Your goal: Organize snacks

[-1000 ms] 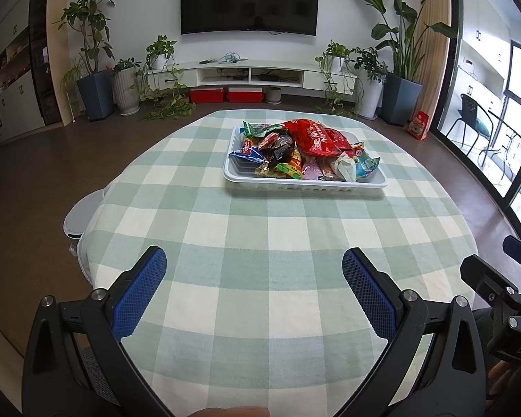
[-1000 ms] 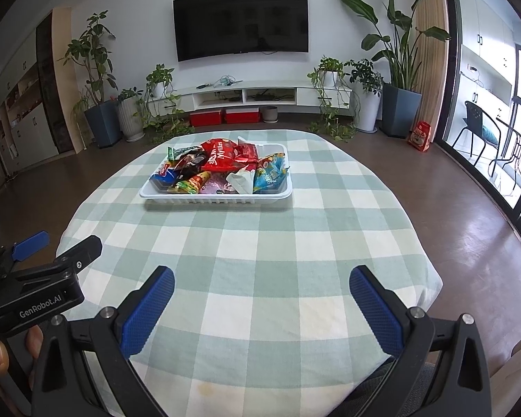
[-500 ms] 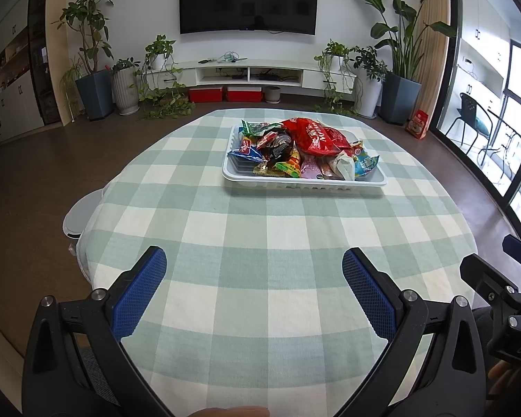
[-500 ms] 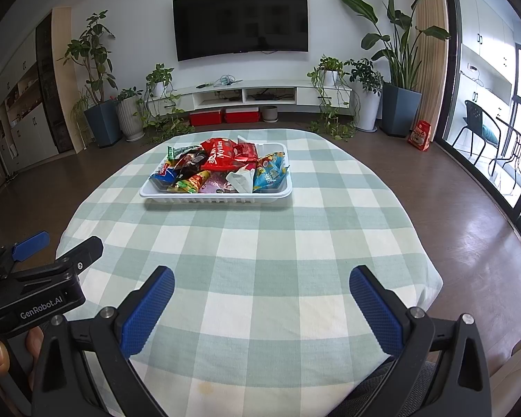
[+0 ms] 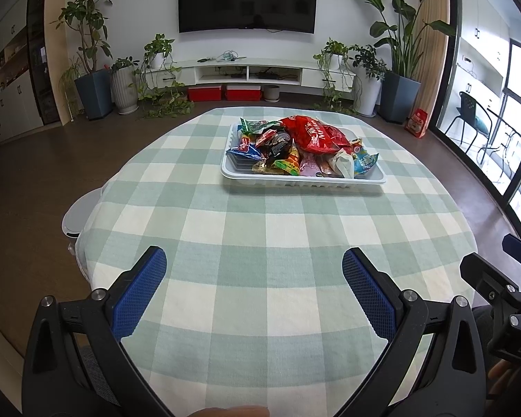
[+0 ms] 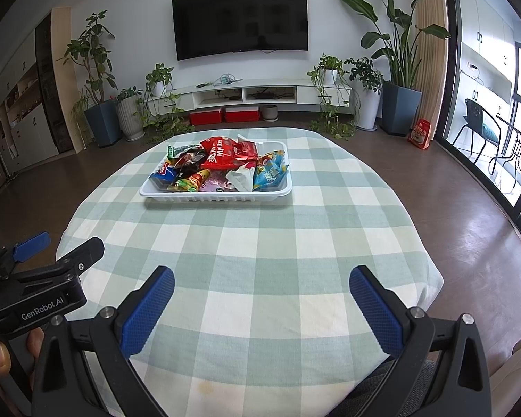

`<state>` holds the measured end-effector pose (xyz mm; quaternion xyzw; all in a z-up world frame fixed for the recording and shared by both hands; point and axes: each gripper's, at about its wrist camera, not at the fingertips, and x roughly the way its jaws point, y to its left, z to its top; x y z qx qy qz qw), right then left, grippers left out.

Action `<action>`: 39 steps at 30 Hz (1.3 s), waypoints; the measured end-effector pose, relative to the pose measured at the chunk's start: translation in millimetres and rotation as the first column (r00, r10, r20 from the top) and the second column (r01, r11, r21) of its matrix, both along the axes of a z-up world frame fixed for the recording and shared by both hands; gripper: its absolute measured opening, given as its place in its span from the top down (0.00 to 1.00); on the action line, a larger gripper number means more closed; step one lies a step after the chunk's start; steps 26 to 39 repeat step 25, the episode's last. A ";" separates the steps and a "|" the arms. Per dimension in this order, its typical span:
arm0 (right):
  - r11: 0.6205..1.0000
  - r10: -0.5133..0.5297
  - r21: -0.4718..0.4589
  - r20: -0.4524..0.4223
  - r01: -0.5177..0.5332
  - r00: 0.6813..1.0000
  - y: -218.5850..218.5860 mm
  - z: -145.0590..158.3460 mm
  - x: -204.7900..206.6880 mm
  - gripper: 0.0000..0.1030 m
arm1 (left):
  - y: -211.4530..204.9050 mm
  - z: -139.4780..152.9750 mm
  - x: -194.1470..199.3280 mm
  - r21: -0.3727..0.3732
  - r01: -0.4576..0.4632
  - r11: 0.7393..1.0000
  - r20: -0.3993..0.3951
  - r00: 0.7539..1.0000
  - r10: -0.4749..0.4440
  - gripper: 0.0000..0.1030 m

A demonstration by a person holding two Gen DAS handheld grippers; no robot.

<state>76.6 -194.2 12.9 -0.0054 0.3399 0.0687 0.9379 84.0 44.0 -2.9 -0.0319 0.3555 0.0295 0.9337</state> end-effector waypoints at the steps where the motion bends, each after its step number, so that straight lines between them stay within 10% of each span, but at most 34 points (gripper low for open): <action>1: 1.000 0.000 0.000 -0.001 0.000 1.000 -0.8 -0.2 -0.8 0.00 | 0.0 0.4 0.1 0.001 0.000 1.000 0.000 1.000 0.000 0.00; 39: 1.000 -0.001 0.001 -0.010 0.001 1.000 -2.4 2.2 -1.7 0.00 | 2.5 -12.2 -5.8 -0.024 -0.008 1.000 -0.013 1.000 0.008 0.00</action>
